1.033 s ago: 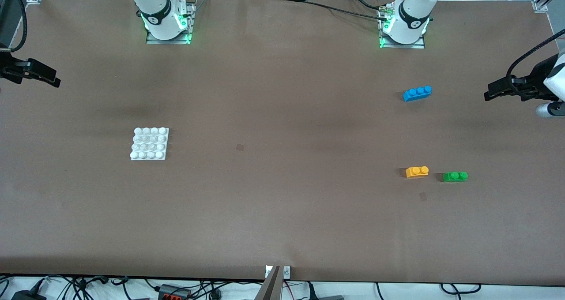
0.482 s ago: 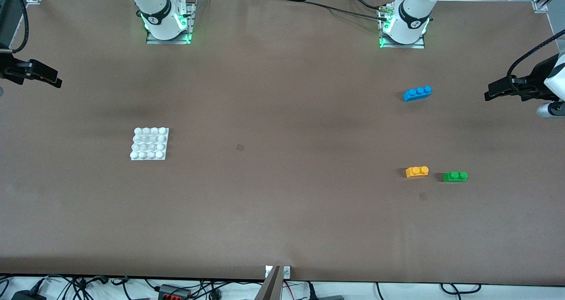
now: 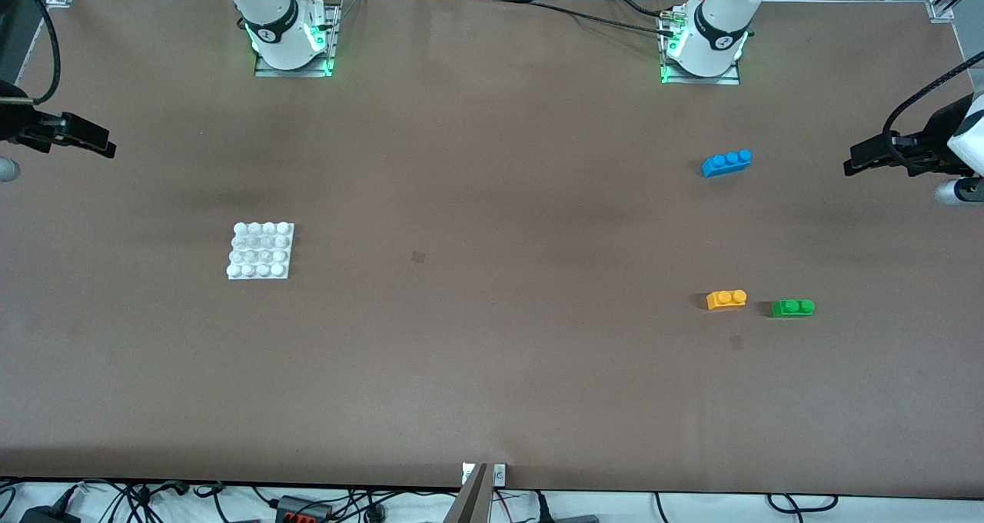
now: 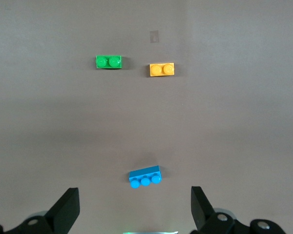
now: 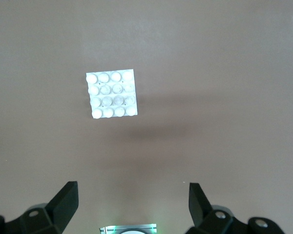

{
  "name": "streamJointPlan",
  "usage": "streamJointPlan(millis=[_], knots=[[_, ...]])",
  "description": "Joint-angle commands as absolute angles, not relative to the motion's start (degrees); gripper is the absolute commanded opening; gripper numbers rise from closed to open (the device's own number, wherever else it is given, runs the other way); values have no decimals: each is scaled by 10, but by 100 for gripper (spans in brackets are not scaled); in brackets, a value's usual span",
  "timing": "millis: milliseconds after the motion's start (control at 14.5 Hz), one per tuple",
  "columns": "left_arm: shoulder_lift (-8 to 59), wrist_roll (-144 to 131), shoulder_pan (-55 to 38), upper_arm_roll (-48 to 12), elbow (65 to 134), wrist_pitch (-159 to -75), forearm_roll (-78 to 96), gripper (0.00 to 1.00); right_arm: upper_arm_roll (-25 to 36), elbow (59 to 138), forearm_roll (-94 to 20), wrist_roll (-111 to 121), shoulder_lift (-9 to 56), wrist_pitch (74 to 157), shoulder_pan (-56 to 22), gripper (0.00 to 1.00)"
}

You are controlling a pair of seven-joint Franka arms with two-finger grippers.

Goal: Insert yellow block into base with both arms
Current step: 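Reach the right gripper down to the white base plate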

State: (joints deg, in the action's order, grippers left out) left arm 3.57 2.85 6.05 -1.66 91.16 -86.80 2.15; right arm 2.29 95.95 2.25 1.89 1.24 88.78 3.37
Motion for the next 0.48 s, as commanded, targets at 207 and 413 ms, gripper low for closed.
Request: streamJointPlan(millis=[207,413], knots=[[37,40,64,-16,906,-865,31,100,23,949,14,24,103,891,22,100],[37,39,64,-16,906,-865,31,100,23,972,9,24,155,971,19,100]])
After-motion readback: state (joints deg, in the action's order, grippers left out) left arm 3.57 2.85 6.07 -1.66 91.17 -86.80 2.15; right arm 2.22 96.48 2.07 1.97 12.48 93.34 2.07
